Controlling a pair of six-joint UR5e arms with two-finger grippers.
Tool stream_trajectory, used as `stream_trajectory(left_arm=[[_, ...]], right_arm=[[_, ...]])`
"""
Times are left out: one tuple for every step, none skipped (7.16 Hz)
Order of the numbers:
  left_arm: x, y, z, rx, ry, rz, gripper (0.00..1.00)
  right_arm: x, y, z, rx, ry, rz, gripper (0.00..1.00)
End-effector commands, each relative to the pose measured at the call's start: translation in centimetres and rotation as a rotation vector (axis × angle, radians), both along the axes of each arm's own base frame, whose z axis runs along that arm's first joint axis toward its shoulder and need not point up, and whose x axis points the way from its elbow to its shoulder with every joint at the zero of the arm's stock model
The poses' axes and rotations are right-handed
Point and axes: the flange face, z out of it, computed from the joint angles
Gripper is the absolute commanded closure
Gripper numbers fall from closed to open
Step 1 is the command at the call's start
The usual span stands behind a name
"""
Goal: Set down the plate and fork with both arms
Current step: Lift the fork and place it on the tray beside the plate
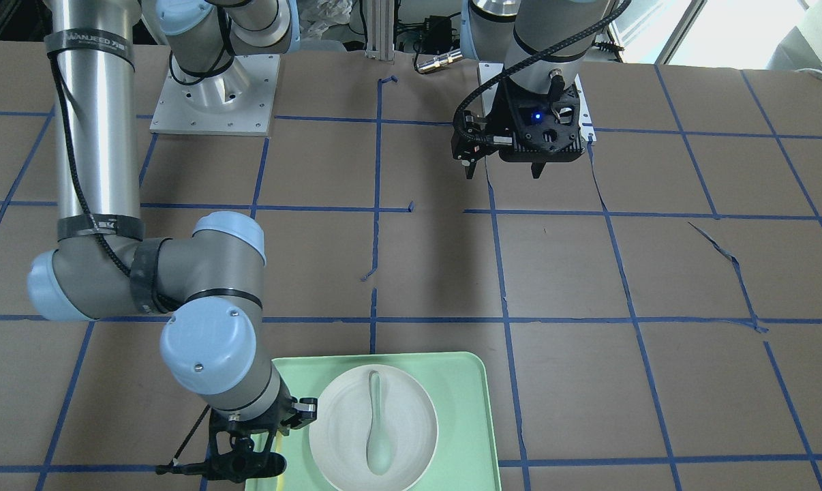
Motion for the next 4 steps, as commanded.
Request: stream_trajectory(left_arm=[[0.0,-0.1,-0.2,0.005,-0.002,0.0,0.0],[0.0,-0.2,-0.3,0.006,-0.001,0.003,0.0],[-0.2,-0.2,-0.4,0.008,-0.001,0.006,0.0],[-0.2,-0.2,-0.4,0.008,-0.001,0.006,0.0]], right_arm=[[-1.6,0.2,-3.1,0.054,-0.005,-0.032,0.83],[-0.8,0.5,-3.2,0.058,-0.009,-0.077,0.81],[1.4,1.2,-3.0,0.06,-0.014,-0.11,0.75],[1.9,1.6,-3.7,0.074,-0.012,-0.121,0.47]])
